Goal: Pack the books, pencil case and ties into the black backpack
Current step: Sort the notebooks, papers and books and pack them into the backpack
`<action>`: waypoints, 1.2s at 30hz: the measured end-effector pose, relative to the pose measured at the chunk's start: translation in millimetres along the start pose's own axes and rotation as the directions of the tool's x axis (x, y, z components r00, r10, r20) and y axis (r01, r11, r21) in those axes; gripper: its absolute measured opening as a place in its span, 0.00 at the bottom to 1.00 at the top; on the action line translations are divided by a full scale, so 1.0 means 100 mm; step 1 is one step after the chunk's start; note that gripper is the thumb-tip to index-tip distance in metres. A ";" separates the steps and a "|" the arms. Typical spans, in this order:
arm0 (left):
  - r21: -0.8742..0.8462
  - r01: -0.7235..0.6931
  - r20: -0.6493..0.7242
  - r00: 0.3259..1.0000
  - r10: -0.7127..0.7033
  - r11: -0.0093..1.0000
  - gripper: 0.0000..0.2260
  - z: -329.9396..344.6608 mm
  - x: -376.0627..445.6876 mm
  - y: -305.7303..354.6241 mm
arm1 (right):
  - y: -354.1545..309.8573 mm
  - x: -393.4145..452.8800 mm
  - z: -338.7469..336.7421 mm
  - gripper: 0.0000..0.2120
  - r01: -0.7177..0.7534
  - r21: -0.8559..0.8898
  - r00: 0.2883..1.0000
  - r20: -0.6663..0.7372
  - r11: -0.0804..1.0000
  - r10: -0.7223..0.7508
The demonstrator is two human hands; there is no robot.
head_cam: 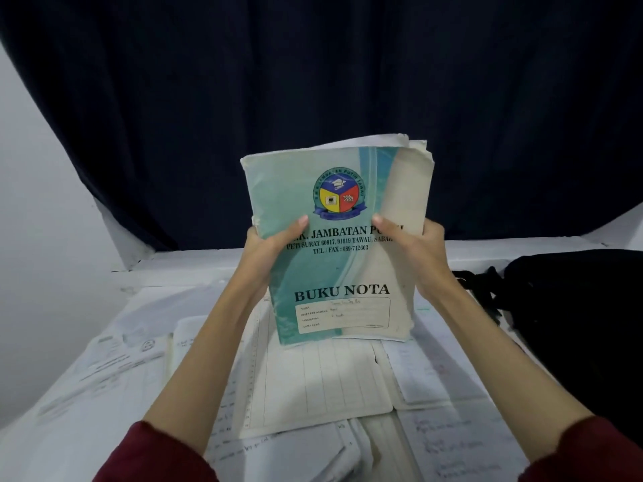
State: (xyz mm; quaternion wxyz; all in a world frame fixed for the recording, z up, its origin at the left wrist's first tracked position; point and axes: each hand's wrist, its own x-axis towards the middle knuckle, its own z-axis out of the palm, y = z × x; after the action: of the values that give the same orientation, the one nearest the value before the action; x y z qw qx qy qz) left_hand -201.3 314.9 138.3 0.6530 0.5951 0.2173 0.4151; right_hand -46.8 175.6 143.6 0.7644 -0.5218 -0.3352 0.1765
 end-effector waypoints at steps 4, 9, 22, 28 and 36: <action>-0.041 -0.061 -0.066 0.996 0.058 0.997 0.28 -0.07 -0.01 0.14 | -0.05 -0.01 0.08 0.05 0.028 -0.021 1.000 0.006 0.999 -0.028; 0.020 -0.104 -0.090 0.990 0.105 0.994 0.17 -0.24 -0.11 0.17 | -0.08 -0.03 0.15 0.12 0.038 -0.073 0.998 0.058 0.997 -0.033; 0.030 -0.138 -0.114 0.983 0.141 0.990 0.10 -0.08 -0.21 0.27 | -0.41 0.27 0.38 0.23 0.098 -0.006 0.987 -0.129 0.995 -0.098; 0.017 -0.097 -0.079 0.992 0.098 0.995 0.22 -0.21 -0.18 0.18 | -0.32 0.11 0.27 0.15 0.101 -0.117 0.993 0.080 0.988 -0.092; 0.076 -0.028 -0.170 0.985 0.041 0.997 0.09 -0.14 -0.30 -0.21 | 0.36 -0.01 0.18 0.04 0.115 -0.247 0.993 0.011 0.962 -0.116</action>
State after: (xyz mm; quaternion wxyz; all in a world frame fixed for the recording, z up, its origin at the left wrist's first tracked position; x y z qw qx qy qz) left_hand -222.8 300.6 109.4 0.6024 0.5842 0.2773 0.4678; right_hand -56.9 201.1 114.3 0.7028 -0.5930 -0.3830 0.0876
